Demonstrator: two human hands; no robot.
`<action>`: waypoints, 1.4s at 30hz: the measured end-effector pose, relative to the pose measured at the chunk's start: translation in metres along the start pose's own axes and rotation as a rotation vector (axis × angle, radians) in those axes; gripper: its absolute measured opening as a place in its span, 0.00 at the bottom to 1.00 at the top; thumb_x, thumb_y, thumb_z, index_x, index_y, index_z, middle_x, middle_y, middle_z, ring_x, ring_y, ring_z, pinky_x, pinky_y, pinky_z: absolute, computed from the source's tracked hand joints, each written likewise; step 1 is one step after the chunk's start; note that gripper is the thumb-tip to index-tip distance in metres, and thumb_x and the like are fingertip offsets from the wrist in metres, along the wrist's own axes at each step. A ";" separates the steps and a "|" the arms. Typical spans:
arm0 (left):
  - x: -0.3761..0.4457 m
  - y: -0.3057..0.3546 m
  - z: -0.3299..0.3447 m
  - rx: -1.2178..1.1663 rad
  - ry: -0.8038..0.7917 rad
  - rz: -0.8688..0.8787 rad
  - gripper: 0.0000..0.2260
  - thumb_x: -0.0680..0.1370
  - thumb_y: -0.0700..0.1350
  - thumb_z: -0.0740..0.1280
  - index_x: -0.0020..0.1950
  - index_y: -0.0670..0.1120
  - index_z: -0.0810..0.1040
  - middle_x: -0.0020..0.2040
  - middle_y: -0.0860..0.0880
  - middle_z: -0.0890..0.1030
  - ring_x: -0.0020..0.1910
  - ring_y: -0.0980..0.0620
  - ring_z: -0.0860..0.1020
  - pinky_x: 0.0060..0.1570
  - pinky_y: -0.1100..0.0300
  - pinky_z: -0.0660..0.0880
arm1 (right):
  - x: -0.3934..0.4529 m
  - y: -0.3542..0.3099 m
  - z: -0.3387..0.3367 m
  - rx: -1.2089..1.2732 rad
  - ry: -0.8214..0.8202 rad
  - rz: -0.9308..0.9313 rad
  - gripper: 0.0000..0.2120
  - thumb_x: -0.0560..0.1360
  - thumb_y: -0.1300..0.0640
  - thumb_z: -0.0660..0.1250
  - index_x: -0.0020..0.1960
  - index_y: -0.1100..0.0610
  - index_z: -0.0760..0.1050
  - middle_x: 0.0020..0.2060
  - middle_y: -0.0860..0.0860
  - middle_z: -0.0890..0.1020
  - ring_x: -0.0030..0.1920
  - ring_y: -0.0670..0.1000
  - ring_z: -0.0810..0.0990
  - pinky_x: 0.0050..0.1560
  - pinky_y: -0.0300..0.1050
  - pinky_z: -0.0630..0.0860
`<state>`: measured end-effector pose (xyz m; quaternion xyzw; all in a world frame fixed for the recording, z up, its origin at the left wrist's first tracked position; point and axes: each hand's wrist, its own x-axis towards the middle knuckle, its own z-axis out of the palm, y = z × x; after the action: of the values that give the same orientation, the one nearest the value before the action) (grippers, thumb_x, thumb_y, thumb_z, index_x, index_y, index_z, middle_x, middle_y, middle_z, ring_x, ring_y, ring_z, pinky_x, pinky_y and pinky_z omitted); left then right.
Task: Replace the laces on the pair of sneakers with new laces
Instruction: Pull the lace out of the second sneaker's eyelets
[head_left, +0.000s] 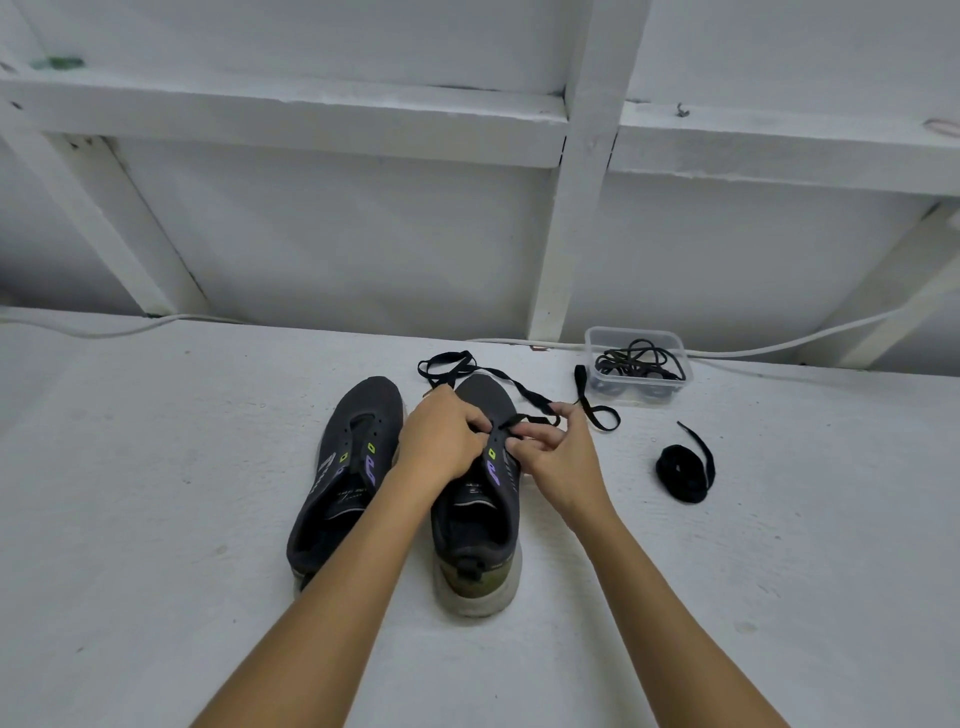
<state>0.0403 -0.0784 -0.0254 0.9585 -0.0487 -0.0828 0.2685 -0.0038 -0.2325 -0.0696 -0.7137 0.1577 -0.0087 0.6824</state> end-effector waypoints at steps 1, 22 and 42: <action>0.001 -0.001 0.001 -0.019 -0.015 0.003 0.05 0.76 0.48 0.71 0.48 0.57 0.86 0.57 0.52 0.77 0.50 0.50 0.78 0.47 0.58 0.72 | -0.001 0.001 0.001 0.004 0.010 -0.011 0.30 0.72 0.63 0.76 0.65 0.50 0.63 0.47 0.50 0.87 0.46 0.51 0.86 0.58 0.53 0.82; 0.007 -0.002 0.007 -0.141 -0.062 0.077 0.05 0.80 0.43 0.67 0.50 0.47 0.84 0.50 0.52 0.77 0.52 0.51 0.76 0.54 0.58 0.71 | 0.011 -0.002 -0.003 -0.134 -0.080 0.001 0.11 0.68 0.49 0.77 0.49 0.51 0.86 0.43 0.49 0.88 0.48 0.52 0.87 0.56 0.60 0.82; -0.005 0.000 0.017 -0.486 -0.003 -0.149 0.06 0.79 0.43 0.69 0.53 0.49 0.85 0.45 0.54 0.83 0.45 0.58 0.79 0.38 0.75 0.69 | 0.011 -0.013 -0.006 -0.029 -0.145 0.099 0.04 0.75 0.62 0.75 0.49 0.56 0.85 0.41 0.49 0.87 0.39 0.44 0.84 0.38 0.37 0.79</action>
<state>0.0320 -0.0866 -0.0390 0.8666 0.0428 -0.1131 0.4841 0.0078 -0.2410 -0.0590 -0.7138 0.1432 0.0789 0.6811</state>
